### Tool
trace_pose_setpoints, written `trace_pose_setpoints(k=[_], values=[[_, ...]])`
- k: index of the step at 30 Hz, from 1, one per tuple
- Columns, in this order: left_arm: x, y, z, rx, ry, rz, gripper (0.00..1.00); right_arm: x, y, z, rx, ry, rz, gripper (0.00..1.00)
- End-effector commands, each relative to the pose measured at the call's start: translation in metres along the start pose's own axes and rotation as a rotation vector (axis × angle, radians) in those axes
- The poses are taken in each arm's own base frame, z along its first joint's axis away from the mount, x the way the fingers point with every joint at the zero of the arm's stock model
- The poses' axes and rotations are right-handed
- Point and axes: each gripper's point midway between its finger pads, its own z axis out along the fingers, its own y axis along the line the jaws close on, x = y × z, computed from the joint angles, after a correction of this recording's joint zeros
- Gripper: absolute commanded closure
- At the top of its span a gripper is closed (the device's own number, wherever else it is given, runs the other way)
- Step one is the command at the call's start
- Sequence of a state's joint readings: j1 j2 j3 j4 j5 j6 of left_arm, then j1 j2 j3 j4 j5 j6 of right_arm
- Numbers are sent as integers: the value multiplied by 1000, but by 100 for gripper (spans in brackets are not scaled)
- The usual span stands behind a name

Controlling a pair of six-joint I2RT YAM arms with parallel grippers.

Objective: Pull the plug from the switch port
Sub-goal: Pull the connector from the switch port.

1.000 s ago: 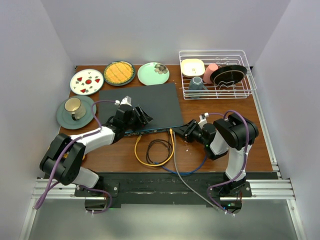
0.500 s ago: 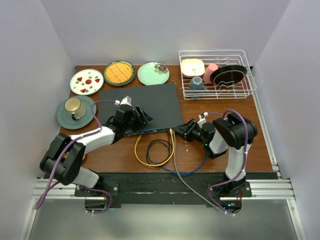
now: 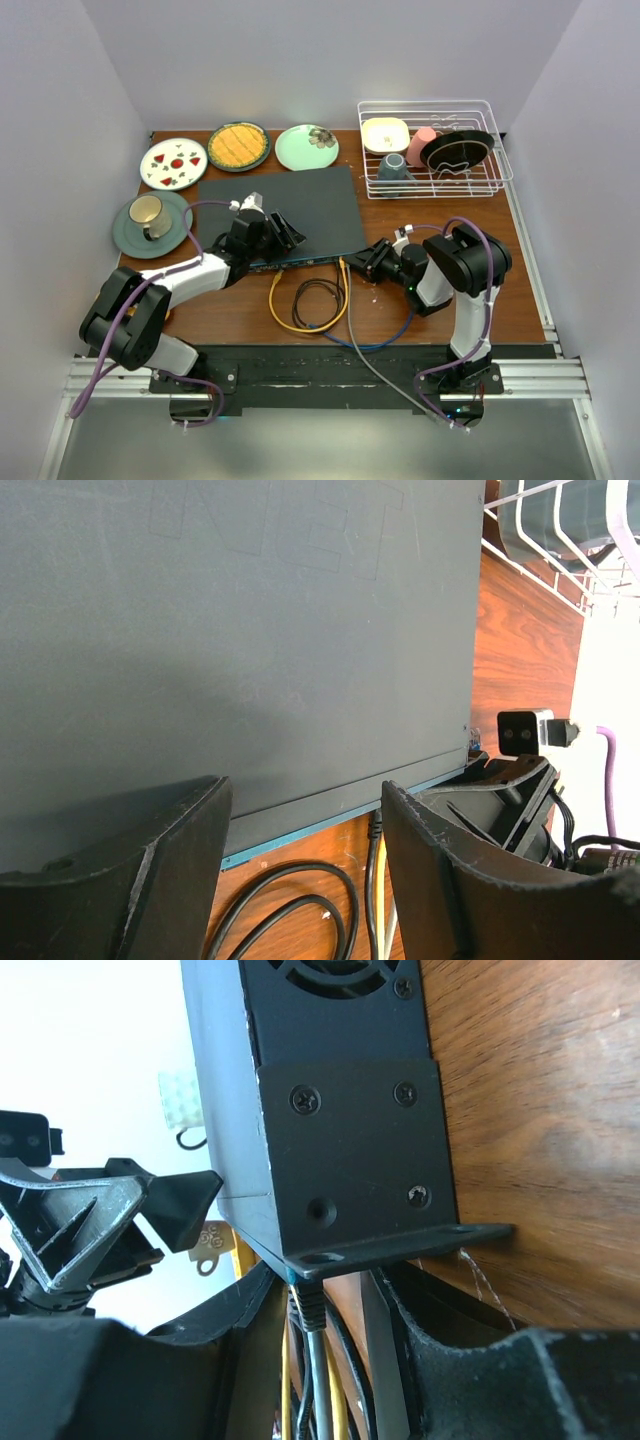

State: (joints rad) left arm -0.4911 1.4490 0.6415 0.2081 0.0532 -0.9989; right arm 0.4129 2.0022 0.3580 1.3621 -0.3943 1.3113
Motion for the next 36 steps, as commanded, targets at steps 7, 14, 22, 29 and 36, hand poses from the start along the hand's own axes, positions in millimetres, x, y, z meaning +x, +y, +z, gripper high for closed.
trace_pose_setpoints(k=[7,14,22,29,36], values=[[8,7,-1,3,25,9,34,-46,98,-22,-359,-254,-123,62],[8,7,-2,6,25,5,34,-47,102,-22,-370,-254,-122,62],[8,6,-3,9,23,5,34,-48,98,-17,-360,-252,-112,76],[7,5,-3,11,21,3,34,-45,96,-19,-356,-245,-121,86],[9,5,-3,16,28,-2,34,-37,80,-22,-312,-226,-121,97]])
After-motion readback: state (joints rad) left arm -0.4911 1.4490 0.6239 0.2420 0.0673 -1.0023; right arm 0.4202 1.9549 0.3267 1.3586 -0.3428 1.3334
